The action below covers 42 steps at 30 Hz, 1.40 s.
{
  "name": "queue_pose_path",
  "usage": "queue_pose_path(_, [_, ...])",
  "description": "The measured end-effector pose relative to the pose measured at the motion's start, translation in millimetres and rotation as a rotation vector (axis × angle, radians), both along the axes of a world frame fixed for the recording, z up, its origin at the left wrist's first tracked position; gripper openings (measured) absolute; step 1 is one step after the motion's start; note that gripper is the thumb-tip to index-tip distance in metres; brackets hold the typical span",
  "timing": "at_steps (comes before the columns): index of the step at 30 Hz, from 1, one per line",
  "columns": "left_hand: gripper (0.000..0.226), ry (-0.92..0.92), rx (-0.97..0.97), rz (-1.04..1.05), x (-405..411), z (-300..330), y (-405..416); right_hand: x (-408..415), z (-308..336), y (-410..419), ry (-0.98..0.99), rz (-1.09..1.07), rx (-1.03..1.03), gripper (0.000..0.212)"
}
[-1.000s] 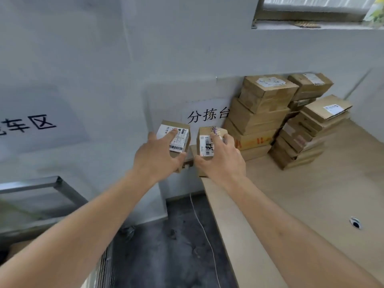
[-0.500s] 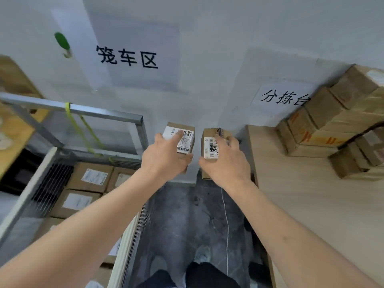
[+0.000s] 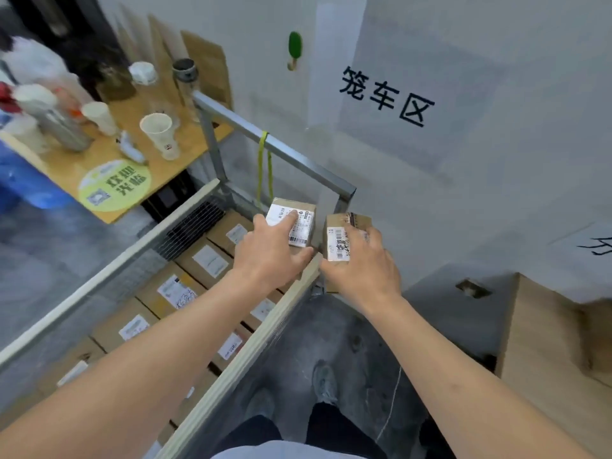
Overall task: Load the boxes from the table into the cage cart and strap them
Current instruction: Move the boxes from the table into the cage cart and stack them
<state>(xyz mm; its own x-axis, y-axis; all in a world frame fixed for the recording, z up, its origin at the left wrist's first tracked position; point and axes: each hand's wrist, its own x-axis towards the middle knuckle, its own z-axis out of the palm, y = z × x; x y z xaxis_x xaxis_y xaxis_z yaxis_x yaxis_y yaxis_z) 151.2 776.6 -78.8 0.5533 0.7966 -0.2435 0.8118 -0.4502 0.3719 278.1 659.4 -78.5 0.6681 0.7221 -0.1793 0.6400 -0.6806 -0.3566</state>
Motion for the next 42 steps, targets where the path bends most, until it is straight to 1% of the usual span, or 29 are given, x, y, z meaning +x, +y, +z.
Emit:
queue_pose_path(9, [0.080,0.044,-0.074,0.391,-21,-27,22,9,-34,72,0.091,0.336,-0.014,0.084])
queue_pose_path(13, [0.080,0.049,-0.102,0.527,-31,-44,35,8,-56,103,0.099,0.471,-0.038,0.083])
queue_pose_path(18, [0.080,0.014,-0.149,0.652,-44,-78,68,-2,-92,151,0.110,0.567,-0.095,0.081])
queue_pose_path(27, [0.079,0.002,-0.245,0.714,-70,-190,163,-26,-212,259,0.115,0.603,-0.115,0.085])
queue_pose_path(31, [0.079,-0.006,-0.272,0.728,-77,-239,199,-32,-269,299,0.148,0.627,-0.124,0.086])
queue_pose_path(37, [0.076,-0.027,-0.322,0.757,-72,-319,242,-28,-345,349,0.183,0.596,-0.127,0.085])
queue_pose_path(42, [0.070,-0.092,-0.338,0.760,-58,-375,274,-17,-402,387,0.181,0.638,-0.125,0.086])
